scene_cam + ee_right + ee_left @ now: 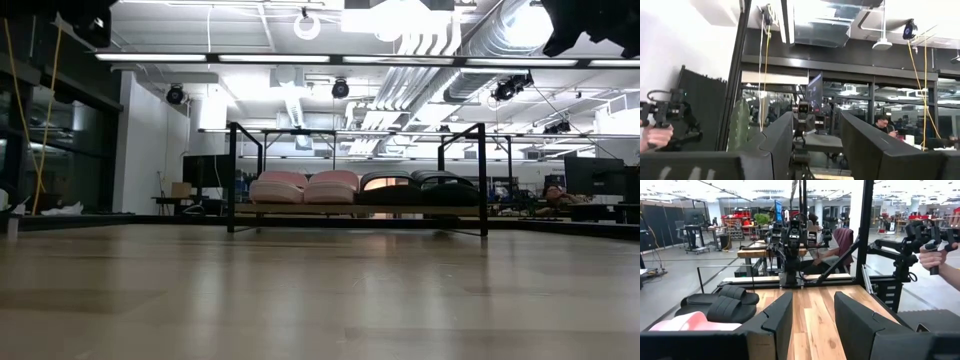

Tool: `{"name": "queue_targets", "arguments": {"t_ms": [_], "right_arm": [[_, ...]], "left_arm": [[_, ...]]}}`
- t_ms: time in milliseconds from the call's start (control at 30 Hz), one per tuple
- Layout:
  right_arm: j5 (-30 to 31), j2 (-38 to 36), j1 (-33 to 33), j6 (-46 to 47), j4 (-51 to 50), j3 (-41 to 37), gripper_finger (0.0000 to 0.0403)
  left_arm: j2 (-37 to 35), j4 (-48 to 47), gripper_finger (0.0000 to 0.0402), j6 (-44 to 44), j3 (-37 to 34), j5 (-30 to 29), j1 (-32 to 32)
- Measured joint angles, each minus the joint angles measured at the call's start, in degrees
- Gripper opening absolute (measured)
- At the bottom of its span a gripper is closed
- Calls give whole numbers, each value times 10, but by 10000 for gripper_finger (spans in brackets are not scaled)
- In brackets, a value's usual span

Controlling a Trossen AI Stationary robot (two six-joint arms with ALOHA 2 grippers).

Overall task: Pick and place slides into the shelf
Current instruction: Return to Home Position

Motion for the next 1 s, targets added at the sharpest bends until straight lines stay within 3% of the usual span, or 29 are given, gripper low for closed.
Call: {"name": "queue_targets", "arguments": {"t_ms": [500,733,1000], "right_arm": [[-3,0,0,-5,-79,0,151],[-2,0,0,-4,-79,0,151],[11,0,0,1,-101,0,151]], "left_arm": [[0,40,129,-13,-61,-21,0],[0,195,129,-19,-144,17,0],[0,391,129,-28,-239,6,0]]}}
